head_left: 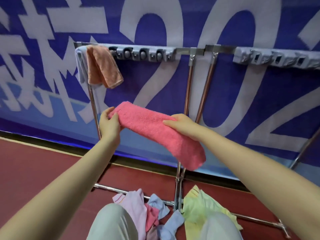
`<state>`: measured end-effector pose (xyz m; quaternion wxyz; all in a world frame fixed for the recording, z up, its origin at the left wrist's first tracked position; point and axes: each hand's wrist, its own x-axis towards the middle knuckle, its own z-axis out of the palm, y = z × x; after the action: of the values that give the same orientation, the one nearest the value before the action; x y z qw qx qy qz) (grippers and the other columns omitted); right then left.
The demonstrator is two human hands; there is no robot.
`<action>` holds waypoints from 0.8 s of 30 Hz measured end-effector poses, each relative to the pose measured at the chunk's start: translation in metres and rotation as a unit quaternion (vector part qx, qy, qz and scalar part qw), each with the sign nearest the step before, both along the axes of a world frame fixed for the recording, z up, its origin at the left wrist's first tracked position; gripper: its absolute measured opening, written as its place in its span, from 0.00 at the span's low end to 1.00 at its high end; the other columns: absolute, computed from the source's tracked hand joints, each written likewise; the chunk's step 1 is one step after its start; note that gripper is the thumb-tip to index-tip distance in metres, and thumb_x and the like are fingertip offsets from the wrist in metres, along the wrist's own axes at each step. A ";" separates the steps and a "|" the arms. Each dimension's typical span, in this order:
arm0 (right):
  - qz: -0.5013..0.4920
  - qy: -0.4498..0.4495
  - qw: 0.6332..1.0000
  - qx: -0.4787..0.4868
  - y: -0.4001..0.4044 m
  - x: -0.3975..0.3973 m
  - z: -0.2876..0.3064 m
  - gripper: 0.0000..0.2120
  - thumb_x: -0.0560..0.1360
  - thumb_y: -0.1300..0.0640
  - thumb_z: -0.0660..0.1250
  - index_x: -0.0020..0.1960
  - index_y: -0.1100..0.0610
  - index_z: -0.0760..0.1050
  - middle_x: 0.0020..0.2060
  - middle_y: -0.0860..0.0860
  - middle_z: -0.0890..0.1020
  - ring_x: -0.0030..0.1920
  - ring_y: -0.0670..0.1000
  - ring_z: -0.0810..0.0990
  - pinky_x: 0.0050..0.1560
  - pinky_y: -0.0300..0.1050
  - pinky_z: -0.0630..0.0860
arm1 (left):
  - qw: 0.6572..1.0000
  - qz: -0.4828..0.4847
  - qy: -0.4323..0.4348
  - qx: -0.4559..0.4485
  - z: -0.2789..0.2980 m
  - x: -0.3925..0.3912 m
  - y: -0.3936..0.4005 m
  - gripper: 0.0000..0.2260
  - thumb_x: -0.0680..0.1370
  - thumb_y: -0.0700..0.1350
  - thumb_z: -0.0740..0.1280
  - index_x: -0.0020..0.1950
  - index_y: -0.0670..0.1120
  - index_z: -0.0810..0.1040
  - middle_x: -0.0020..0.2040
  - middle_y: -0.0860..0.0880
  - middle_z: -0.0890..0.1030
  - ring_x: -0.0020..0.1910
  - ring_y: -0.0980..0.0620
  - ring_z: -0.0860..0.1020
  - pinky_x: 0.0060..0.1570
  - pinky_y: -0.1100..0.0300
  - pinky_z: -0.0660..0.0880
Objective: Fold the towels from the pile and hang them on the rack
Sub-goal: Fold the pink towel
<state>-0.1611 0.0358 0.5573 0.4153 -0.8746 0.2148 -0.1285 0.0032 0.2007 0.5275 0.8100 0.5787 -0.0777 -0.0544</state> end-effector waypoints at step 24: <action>0.013 0.053 0.988 -0.141 -0.018 0.254 0.223 0.18 0.66 0.42 0.73 0.48 0.54 0.79 0.47 0.52 0.82 0.43 0.53 0.81 0.39 0.43 0.75 | 0.977 -0.143 -0.103 0.119 0.154 0.145 -0.044 0.10 0.81 0.45 0.59 0.51 0.43 0.78 0.50 0.46 0.81 0.50 0.47 0.79 0.51 0.53 0.79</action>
<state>0.0934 0.0175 0.7801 0.2770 -0.9328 0.2050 -0.1053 0.1486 0.1565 0.6811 0.7067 0.6565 -0.2358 -0.1185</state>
